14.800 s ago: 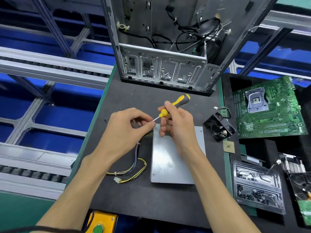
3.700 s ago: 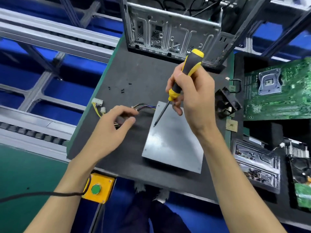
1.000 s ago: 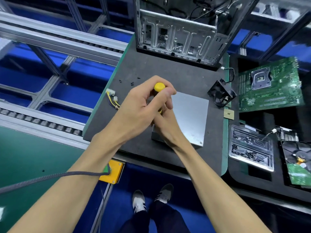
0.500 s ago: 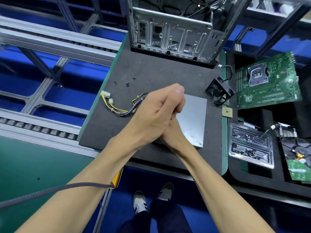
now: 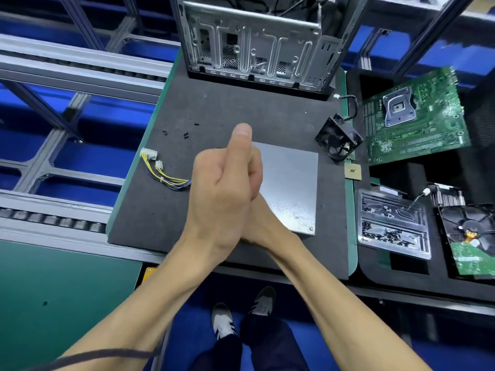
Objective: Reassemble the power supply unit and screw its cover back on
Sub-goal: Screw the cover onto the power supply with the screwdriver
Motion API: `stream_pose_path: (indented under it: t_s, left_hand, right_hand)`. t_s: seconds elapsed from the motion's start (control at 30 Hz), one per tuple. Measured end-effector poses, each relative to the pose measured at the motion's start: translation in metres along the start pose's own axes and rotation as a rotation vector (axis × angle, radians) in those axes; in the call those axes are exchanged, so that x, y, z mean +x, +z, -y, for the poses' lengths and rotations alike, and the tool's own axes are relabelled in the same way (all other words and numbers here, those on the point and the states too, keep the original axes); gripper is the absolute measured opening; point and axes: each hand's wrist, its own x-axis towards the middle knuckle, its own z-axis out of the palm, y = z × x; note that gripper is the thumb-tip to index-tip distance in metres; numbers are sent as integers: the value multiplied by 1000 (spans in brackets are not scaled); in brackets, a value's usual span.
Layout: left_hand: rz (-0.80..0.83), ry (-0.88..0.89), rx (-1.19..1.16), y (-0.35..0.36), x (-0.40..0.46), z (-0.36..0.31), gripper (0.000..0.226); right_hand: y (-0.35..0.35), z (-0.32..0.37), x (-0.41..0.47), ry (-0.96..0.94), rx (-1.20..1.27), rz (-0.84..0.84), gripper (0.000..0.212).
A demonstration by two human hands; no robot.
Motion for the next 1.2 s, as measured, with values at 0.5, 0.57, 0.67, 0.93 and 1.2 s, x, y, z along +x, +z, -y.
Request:
stream_pose_path:
  t_s: [0.5,0.57,0.67,0.93,1.2]
  left_hand:
    - [-56,66,69,-16,-6,-4,39]
    - [-13,34,21,-17,-2,-5,44]
    - [79,-40,-95,-25,10,-4,45]
    - [-95,-159,-109,-63,23,48,33]
    - [50,-369,103,-64,1,89,17]
  right_hand:
    - [8,3,7,110,-40,-13,33]
    - [8,4,7,104,-18,-38,33]
    - [7,1,8,136,132,-60,33]
    - [0,-1,21,169,876,-82,50]
    - [-7,-11,22,118,949,-163,50]
